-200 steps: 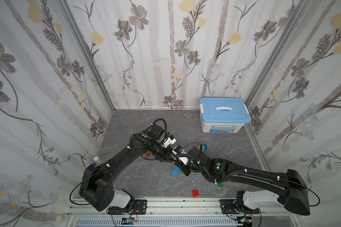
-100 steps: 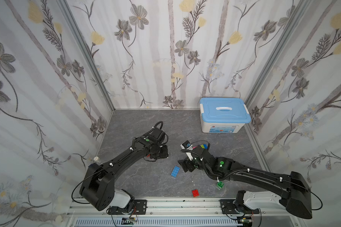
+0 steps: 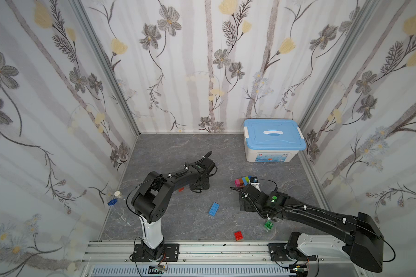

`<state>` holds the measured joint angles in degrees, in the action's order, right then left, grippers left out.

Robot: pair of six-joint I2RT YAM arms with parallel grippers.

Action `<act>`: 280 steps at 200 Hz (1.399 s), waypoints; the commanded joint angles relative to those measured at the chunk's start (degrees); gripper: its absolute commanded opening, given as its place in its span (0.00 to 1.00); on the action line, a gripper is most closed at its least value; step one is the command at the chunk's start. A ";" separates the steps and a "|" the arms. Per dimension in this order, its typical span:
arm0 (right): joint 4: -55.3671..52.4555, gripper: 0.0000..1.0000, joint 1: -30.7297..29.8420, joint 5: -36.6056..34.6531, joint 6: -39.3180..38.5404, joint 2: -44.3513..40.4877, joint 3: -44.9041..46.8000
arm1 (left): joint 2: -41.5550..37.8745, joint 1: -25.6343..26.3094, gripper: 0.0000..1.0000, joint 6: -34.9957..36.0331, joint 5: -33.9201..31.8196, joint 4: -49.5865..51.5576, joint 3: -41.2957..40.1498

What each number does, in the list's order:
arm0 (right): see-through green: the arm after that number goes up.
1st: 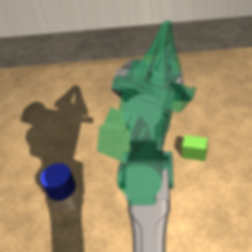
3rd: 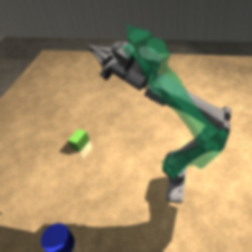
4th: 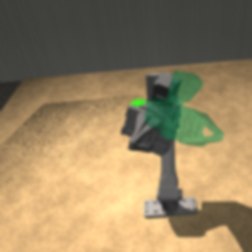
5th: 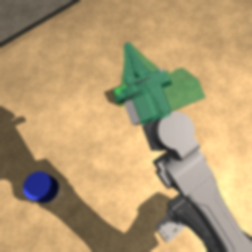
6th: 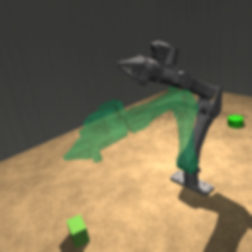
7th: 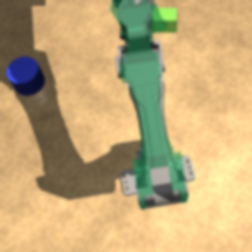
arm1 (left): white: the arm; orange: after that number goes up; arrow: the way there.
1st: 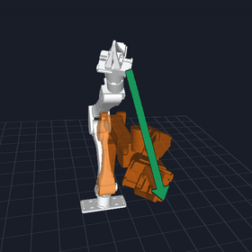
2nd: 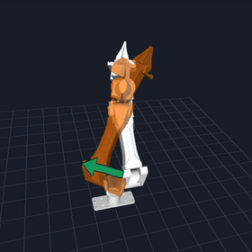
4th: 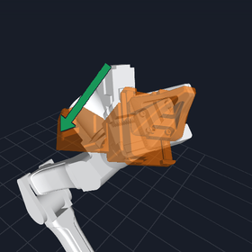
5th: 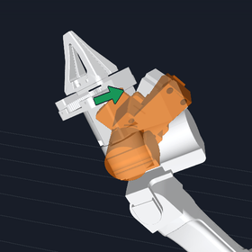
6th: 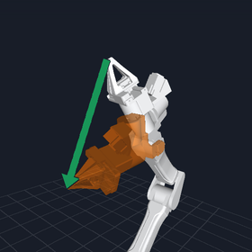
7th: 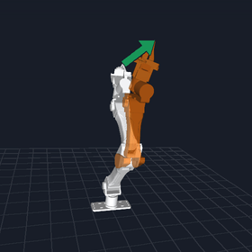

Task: Assemble the letter h with lego
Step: Place the lego brick at the center of the board, then pick up the lego brick from the center of the board.

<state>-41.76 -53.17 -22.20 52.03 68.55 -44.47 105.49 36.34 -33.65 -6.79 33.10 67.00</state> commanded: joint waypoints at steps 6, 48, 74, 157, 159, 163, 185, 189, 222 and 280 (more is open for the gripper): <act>-7.45 0.89 5.26 2.33 7.32 -0.44 1.56 | -1.11 -0.02 0.63 0.67 -0.01 -0.74 1.11; -4.98 0.73 15.50 10.09 6.33 -0.09 5.54 | -7.10 0.04 0.67 1.60 -1.66 2.12 2.65; -2.61 0.64 18.73 12.20 4.31 1.10 7.21 | -12.02 -0.01 0.72 1.04 -4.33 2.75 1.59; 3.74 0.39 21.39 16.21 1.45 5.92 8.84 | -24.54 -0.02 0.74 -1.80 -14.99 -1.64 -6.90; 3.78 0.39 21.41 16.22 1.42 5.96 8.75 | -24.85 -0.03 0.74 -1.84 -15.18 -2.06 -7.24; 3.71 0.38 21.43 16.24 1.28 6.10 8.63 | -25.39 -0.03 0.74 -1.86 -15.40 -2.81 -8.05; 4.12 0.33 21.03 16.73 1.48 6.48 8.45 | -27.95 -0.13 0.74 -1.58 -16.23 -4.65 -10.18; 4.38 0.32 20.92 17.08 1.60 6.66 8.47 | -28.32 -0.12 0.74 -1.66 -16.67 -4.63 -10.46; 5.17 0.27 19.02 17.59 2.38 8.58 7.14 | -31.39 -0.21 0.74 -1.57 -19.65 -8.94 -15.01; 0.08 0.24 13.33 14.69 6.21 8.94 -6.06 | -34.94 -4.39 0.75 -3.36 -16.23 -18.35 -24.55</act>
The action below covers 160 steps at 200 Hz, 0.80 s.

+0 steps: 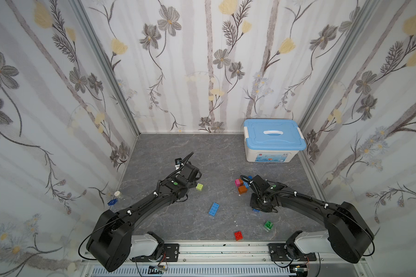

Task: Assemble the letter h with lego
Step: Pick up the lego brick from the center of the board, then assemble the lego brick with the lego brick.

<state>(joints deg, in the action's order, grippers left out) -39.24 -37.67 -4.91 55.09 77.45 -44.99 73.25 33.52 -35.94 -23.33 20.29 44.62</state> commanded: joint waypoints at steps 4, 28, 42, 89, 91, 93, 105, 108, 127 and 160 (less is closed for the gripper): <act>-2.57 0.24 -2.74 -2.96 3.70 0.53 -7.02 | -3.42 -2.08 0.75 -1.04 -0.19 -5.27 -2.53; -4.11 0.24 -6.80 -4.29 8.49 7.81 -18.90 | -6.19 -6.88 0.78 -2.97 -2.67 -0.83 -2.96; -6.12 0.24 -9.31 -4.33 10.58 15.20 -27.37 | -7.43 -10.36 0.79 -3.80 -1.61 -1.34 -4.35; -7.36 0.24 -14.79 -2.68 16.16 33.71 -49.55 | -6.42 -18.15 0.84 -5.45 4.14 -8.78 -11.16; -7.45 0.24 -14.82 -2.68 16.42 34.32 -50.27 | -6.32 -18.27 0.84 -5.41 4.01 -8.78 -11.34; -7.56 0.24 -14.87 -2.62 16.56 34.91 -51.05 | -6.29 -18.48 0.84 -5.38 3.85 -8.91 -11.56; -8.19 0.25 -15.37 -2.45 17.48 38.42 -55.68 | -6.35 -19.46 0.85 -5.50 3.31 -9.97 -12.69; -8.40 0.25 -15.49 -2.55 17.66 39.54 -56.84 | -6.43 -19.64 0.85 -5.58 3.45 -10.47 -13.02; -9.76 0.25 -16.08 -1.62 19.82 45.09 -63.23 | -6.51 -21.46 0.87 -6.31 5.79 -13.82 -14.76; -12.02 0.24 -16.76 -2.31 23.05 52.21 -71.76 | -4.09 -23.34 0.88 -7.57 8.01 -15.58 -15.42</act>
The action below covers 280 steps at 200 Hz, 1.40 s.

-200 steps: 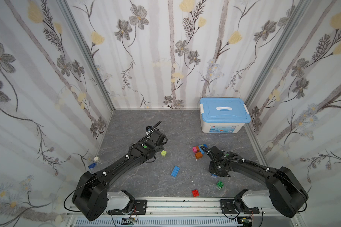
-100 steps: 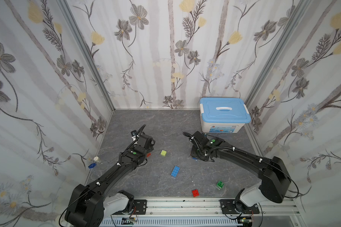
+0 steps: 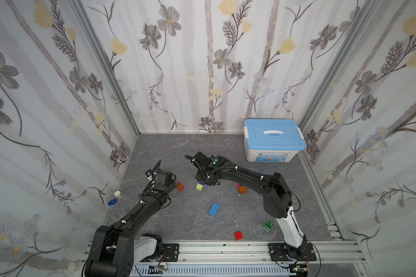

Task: Assemble the letter h with lego
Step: Assemble the lego brick with the lego brick.

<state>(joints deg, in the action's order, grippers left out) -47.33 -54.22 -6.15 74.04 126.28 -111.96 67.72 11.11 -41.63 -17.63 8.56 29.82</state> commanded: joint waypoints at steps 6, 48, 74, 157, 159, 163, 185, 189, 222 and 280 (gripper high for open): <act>-4.68 0.24 -0.36 -1.74 4.26 4.46 -6.33 | 2.06 -1.34 0.87 -2.09 2.98 -4.14 -0.54; -10.48 0.24 -1.32 -9.24 4.42 8.81 -12.74 | 4.13 -2.76 0.88 -2.76 4.75 -5.27 -0.85; -12.74 0.24 -1.49 -8.61 4.85 11.52 -15.54 | 4.06 -2.79 0.88 -2.88 4.62 -4.79 -0.87; -14.36 0.22 -2.38 -9.14 5.85 15.93 -19.17 | 4.10 -2.94 0.88 -3.42 4.73 -5.12 -1.06; -14.43 0.22 -2.43 -9.14 5.85 16.04 -19.35 | 4.09 -2.90 0.88 -3.45 4.80 -5.26 -1.08; -14.64 0.22 -2.42 -9.18 5.90 16.33 -19.55 | 5.07 -2.94 0.88 -3.66 4.86 -5.38 -1.04; -15.17 0.22 -2.31 -9.71 6.31 17.52 -19.77 | 6.09 -2.94 0.88 -3.38 5.89 -4.80 -0.17; -15.16 0.22 -2.30 -9.55 6.36 17.69 -19.99 | 6.10 -2.94 0.88 -3.37 5.84 -4.53 -0.12; -15.71 0.22 -2.26 -8.75 6.37 19.05 -21.10 | 6.32 -2.98 0.89 -3.69 5.65 -4.83 -0.34; -18.73 0.22 -2.48 -10.34 1.38 20.00 -21.10 | 4.65 -2.94 0.89 -3.68 4.27 -4.32 -0.93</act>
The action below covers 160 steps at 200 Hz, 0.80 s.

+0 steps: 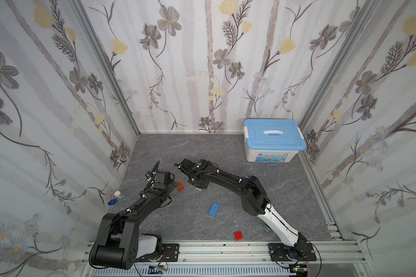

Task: Assemble the letter h with lego
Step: Assemble the lego brick with the lego brick.

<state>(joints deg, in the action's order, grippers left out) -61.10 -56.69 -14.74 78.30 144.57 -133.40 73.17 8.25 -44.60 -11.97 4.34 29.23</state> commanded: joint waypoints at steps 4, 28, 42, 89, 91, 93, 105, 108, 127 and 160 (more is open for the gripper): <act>-5.35 0.21 0.00 -2.02 -3.55 1.84 0.34 | -0.77 -0.03 0.89 -0.75 -1.35 -0.32 -0.34; -7.47 0.21 -0.29 -2.92 -10.08 2.81 0.51 | -0.83 -0.08 0.89 -0.49 -1.55 0.14 -0.21; -9.18 0.21 -0.59 -3.07 -15.16 2.78 0.51 | -0.81 -0.08 0.89 -0.83 -1.74 0.07 -0.36; -9.39 0.21 -0.87 -6.28 -27.83 -1.13 7.73 | -2.51 -0.07 0.88 -1.55 -2.50 -0.09 -0.94; -9.15 0.21 -0.81 -5.76 -28.11 -1.07 8.01 | -2.50 -0.08 0.89 -1.54 -2.55 -0.11 -0.94; -8.78 0.21 -0.73 -5.41 -28.60 -1.01 8.30 | -2.50 -0.08 0.89 -1.48 -2.56 -0.07 -0.93; -8.03 0.20 -0.43 -2.49 -29.43 -0.08 9.15 | -2.68 -0.07 0.89 -1.46 -3.37 0.43 -0.88; -7.80 0.20 -0.46 -1.90 -29.44 0.22 9.38 | -2.75 -0.03 0.89 -1.52 -3.85 0.61 -0.93; -5.67 0.20 -0.99 -0.03 -29.11 2.10 11.53 | -3.91 -0.08 0.88 -2.20 -5.00 0.64 -1.84; -0.59 0.19 -1.24 3.60 -26.22 3.03 18.32 | -6.07 0.00 0.89 -2.06 -6.81 0.90 -2.66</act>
<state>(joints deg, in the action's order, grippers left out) -56.58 -58.39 -23.88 51.31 142.78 -121.78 68.25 8.25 -45.52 -15.59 4.86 27.24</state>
